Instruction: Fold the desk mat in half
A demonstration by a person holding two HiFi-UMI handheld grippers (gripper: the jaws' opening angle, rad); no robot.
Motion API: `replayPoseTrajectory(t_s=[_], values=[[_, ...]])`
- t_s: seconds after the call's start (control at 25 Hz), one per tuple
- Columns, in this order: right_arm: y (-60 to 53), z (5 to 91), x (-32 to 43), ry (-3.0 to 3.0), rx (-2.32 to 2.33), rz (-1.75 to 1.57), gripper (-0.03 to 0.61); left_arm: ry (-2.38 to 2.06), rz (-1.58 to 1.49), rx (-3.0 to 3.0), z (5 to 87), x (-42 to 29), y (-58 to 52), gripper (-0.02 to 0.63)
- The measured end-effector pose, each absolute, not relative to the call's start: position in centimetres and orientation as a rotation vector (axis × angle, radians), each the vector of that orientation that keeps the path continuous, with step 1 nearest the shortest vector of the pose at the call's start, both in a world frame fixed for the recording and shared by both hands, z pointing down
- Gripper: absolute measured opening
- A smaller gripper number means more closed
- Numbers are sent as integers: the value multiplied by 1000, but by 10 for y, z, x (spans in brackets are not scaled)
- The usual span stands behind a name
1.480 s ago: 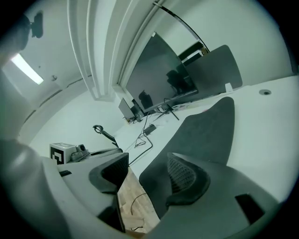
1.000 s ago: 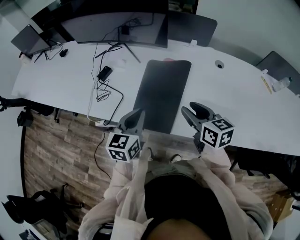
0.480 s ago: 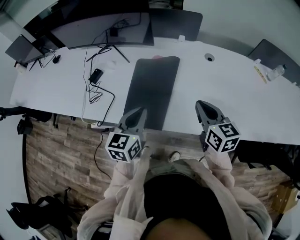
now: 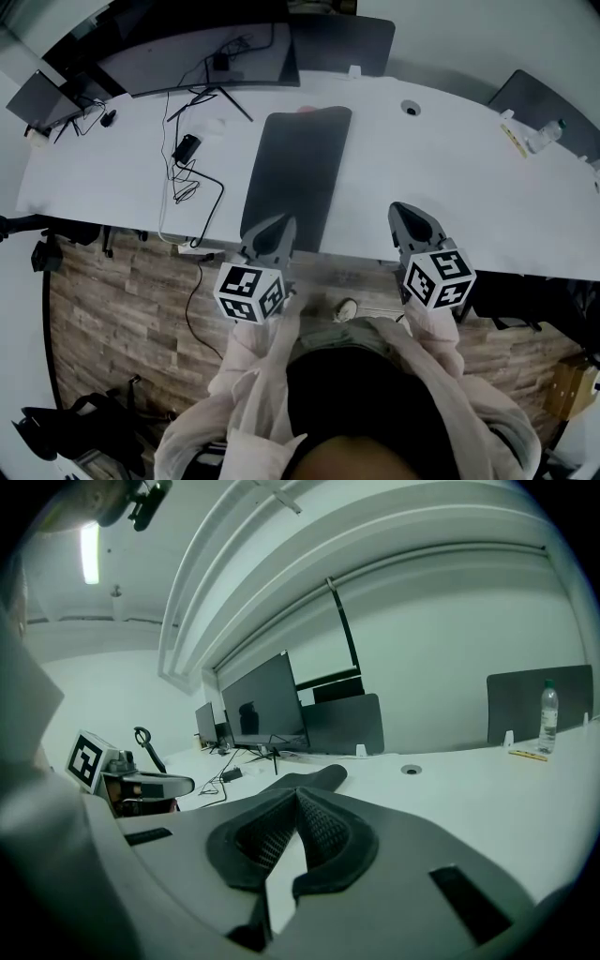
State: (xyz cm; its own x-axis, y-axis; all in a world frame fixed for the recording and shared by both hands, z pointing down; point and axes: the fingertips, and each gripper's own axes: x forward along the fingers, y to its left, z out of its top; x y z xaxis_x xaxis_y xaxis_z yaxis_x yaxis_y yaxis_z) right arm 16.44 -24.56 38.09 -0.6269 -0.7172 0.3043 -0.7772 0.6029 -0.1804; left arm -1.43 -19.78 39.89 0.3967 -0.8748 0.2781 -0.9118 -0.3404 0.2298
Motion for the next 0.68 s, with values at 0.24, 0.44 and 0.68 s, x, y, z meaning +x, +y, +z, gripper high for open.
replayPoseTrajectory(t_s=[0.24,0.44,0.68], values=[[-240,382,159,-2634,1226,438,14,-1544,160,2312,401,-16,-191,26],[-239,385,152,-2638,1206,450,14,-1546,166,2307,402,-19,-190,26],[-241,390,145,-2635,1185,466,14,-1548,174,2299,405,-25,-192,26]])
